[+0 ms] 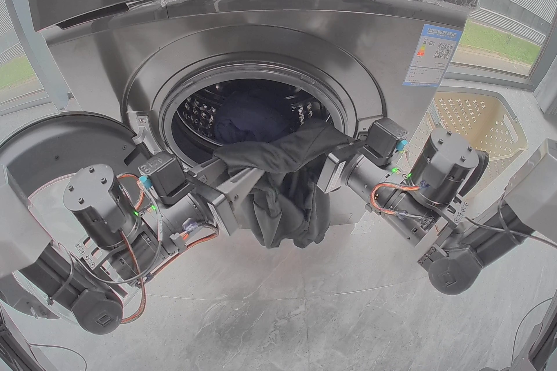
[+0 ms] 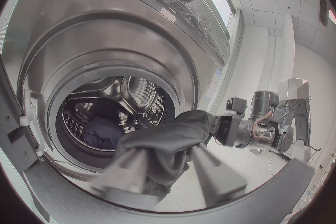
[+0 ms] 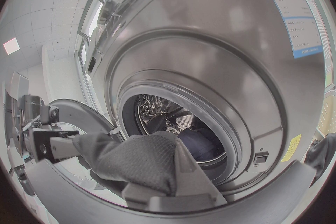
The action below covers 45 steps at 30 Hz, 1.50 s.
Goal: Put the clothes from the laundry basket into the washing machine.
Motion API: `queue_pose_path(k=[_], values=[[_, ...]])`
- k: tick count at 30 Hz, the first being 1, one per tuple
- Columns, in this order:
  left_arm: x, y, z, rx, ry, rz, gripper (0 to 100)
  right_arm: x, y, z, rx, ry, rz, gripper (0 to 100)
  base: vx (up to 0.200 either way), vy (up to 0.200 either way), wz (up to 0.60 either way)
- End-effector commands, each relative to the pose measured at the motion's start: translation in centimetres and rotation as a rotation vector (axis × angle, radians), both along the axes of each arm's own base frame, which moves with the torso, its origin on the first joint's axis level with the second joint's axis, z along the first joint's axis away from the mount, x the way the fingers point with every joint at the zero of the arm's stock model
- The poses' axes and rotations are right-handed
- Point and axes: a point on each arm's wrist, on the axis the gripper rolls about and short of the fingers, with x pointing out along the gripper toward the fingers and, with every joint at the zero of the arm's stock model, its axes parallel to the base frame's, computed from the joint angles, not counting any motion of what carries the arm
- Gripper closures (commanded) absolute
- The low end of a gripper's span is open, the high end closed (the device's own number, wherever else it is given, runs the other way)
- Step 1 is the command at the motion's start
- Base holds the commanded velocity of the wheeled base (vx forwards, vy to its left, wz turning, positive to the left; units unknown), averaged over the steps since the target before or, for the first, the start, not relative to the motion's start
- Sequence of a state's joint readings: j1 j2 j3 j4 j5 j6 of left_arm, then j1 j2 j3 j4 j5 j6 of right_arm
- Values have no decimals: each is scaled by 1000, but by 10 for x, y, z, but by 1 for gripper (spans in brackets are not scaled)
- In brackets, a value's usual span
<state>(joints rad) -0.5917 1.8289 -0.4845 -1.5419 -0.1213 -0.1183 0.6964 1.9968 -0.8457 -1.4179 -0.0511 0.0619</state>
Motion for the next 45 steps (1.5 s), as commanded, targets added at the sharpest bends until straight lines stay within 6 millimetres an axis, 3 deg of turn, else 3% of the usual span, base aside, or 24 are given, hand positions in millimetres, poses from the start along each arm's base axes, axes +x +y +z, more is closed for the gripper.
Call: queue_pose_path(k=[1, 6, 7, 11, 31, 45], values=[[3, 0, -19, 42, 62, 1, 0, -16, -3, 20, 34, -38, 24, 100, 0, 0, 0], [5, -2, -32, 72, 100, -3, 0, -21, -4, 28, 46, -52, 31, 100, 0, 0, 0], [10, -4, -46, 99, 138, -1, 0, -26, -4, 36, 57, -62, 43, 100, 0, 0, 0], [18, -9, -61, 124, 171, -14, 0, -27, -2, 37, 61, -65, 47, 100, 0, 0, 0], [13, -7, -93, 201, 272, -48, 0, -12, 20, 43, 109, -97, 37, 100, 0, 0, 0], [56, 1, -122, 238, 269, 39, 0, -21, 24, 46, 117, -100, 63, 100, 0, 0, 0]])
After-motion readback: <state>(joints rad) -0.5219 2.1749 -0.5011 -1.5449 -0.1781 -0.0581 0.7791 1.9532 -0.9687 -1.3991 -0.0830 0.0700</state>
